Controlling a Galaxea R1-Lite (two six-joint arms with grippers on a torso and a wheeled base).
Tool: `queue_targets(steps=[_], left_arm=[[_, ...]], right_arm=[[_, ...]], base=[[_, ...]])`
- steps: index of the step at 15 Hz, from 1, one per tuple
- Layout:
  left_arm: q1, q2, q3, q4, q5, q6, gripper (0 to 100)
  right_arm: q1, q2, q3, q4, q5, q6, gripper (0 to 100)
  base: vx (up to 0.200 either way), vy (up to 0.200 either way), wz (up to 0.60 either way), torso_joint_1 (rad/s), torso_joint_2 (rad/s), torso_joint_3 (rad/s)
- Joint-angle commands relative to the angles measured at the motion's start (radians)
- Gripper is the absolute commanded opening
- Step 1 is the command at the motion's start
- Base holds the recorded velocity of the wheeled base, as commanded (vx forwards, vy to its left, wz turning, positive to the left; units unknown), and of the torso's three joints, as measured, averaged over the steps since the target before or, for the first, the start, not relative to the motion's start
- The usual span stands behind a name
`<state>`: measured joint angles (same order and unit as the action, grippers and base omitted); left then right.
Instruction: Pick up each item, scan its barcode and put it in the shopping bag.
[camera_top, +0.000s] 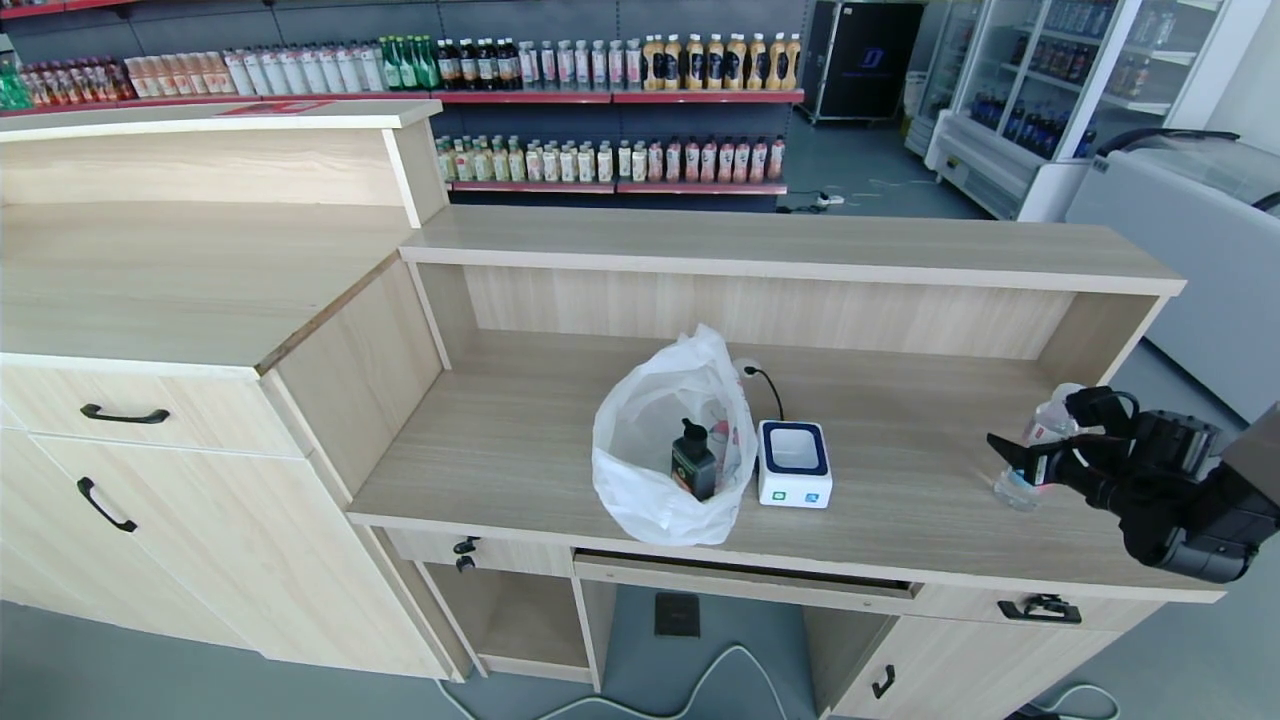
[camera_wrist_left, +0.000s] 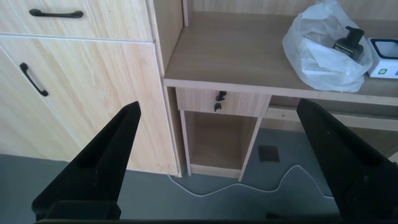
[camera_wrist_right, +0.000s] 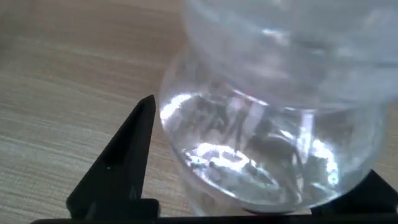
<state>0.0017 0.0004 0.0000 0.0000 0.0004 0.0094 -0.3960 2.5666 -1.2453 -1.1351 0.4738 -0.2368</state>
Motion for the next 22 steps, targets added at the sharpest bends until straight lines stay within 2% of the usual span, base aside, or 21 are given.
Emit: queue_targets(steps=[1,6,9,11,15,19,20,22], left_arm=[[0.0,0.0,0.0,0.0,0.001,0.0,100],[0.0,0.0,0.0,0.0,0.001,0.0,100],[0.0,0.0,0.0,0.0,0.0,0.0,100],[0.0,0.0,0.0,0.0,0.001,0.0,100],[0.0,0.0,0.0,0.0,0.0,0.0,100],[0.0,0.0,0.0,0.0,0.001,0.0,100],[0.0,0.0,0.0,0.0,0.0,0.0,100],[0.0,0.0,0.0,0.0,0.001,0.0,100]], right_arm=[[0.003,0.001,-0.003,-0.002,0.0,0.001,0],[0.006,-0.016,-0.003,-0.002,-0.011,-0.001,0],[0.026,-0.034,-0.002,-0.002,-0.1,-0.001,0],[0.034,-0.112,0.029,0.012,-0.115,0.01,0],[0.049,-0.563,0.222,0.317,-0.092,0.241,0],[0.057,-1.102,0.25,0.784,0.209,0.491,0],[0.081,-1.178,0.253,0.842,0.246,0.507,0],[0.192,-1.324,0.271,0.948,0.25,0.58,0]], base=[[0.0,0.0,0.0,0.0,0.0,0.0],[0.0,0.0,0.0,0.0,0.0,0.0],[0.0,0.0,0.0,0.0,0.0,0.0],[0.0,0.0,0.0,0.0,0.0,0.0],[0.0,0.0,0.0,0.0,0.0,0.0],[0.0,0.0,0.0,0.0,0.0,0.0],[0.0,0.0,0.0,0.0,0.0,0.0],[0.0,0.0,0.0,0.0,0.0,0.0]])
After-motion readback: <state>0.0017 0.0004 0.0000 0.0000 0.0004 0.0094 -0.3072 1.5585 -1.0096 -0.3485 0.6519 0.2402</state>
